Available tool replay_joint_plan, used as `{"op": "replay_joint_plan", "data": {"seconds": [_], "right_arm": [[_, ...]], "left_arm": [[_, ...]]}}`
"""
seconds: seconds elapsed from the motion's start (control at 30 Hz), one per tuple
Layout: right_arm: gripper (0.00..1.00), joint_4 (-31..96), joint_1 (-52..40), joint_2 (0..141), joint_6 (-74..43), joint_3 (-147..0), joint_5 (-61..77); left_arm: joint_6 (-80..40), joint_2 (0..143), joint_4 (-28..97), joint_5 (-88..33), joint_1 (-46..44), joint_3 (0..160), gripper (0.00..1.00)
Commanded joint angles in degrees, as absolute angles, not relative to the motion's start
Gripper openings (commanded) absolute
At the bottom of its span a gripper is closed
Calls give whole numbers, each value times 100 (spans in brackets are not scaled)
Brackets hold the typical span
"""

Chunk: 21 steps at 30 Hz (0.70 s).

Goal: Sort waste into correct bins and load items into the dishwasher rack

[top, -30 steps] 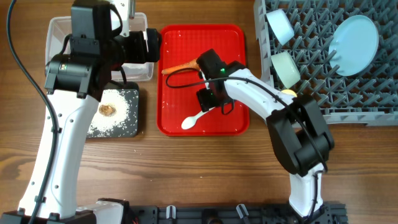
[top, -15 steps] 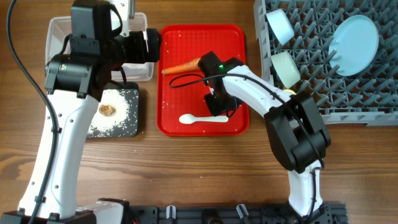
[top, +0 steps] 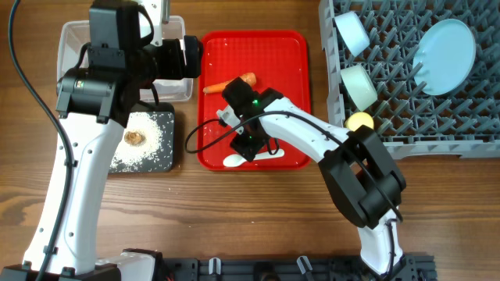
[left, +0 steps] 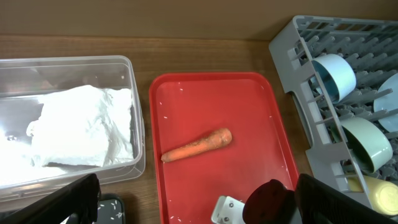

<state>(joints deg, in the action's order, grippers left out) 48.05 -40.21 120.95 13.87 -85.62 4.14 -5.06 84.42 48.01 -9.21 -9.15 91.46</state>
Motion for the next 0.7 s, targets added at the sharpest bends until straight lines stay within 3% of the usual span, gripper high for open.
{"op": "replay_joint_plan", "data": {"seconds": [0.0, 0.27, 0.67], "right_arm": [[73, 4783, -4034, 11917, 1647, -8573, 537], [74, 5284, -4034, 11109, 1310, -8744, 609], [74, 4410, -4062, 11249, 2705, -7470, 871]], "left_arm": [[-541, 8453, 4788, -910, -888, 9153, 100], [-541, 8453, 4786, -910, -888, 9153, 100], [-541, 8453, 4788, -913, -888, 9153, 100]]}}
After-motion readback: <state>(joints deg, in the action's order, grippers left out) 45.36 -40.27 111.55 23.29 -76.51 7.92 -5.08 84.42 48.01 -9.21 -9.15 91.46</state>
